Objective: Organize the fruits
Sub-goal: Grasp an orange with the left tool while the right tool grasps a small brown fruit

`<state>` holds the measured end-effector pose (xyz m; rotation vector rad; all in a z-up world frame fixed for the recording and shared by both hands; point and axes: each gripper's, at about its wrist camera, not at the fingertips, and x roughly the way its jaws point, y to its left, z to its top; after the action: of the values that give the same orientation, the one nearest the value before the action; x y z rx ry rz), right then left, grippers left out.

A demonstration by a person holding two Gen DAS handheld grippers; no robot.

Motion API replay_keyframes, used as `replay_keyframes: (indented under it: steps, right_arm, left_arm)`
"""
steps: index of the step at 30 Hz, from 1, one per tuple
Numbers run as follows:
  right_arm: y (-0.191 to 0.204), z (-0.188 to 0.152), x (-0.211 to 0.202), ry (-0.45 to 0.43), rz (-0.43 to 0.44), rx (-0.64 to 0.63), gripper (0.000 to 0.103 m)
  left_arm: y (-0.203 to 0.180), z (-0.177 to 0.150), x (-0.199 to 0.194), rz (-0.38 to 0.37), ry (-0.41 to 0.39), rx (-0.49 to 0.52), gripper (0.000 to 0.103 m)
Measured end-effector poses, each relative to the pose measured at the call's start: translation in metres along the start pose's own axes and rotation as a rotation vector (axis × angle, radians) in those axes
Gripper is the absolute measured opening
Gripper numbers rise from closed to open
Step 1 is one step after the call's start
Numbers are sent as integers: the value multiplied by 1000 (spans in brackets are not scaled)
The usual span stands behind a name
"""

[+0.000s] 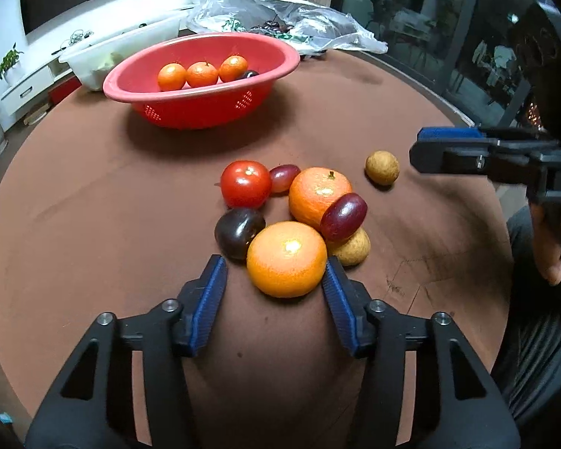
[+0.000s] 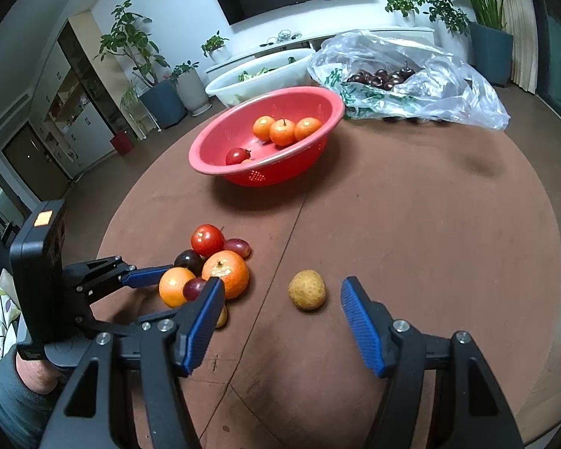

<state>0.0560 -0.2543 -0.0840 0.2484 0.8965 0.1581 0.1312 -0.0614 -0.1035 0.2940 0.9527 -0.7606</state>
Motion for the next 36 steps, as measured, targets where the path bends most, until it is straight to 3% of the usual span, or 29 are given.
replay_keyframes:
  steps: [5,6,7,18,25,32,36]
  right_arm:
    - [1,-2,3,11,-14,-14,66]
    - [2,-3,3,13,-17,-17,66]
    - [2,-3,4,16,-21,-20,65]
    - [6,-3,28,91,-73,-74,60]
    - [8,-1,45,121,-117,-123,52]
    - [15,-3,47,121,-179,-186,29]
    - [13,-2,40,113,-172,-164,29]
  left_arm:
    - [2,2,1,-11,-17,-13,45]
    - [2,2,0,-16,-18,-20,37]
    - [4,1,-1,-26,-21,-29,36]
    - [12,-16,-19,-31,-63,-101,36]
    - [15,-22,-33,-40,-106,-141,36]
    - [20,-23,-39,-37,-123,-163,36]
    - [23,-18,-45,-31,-138,-169,36]
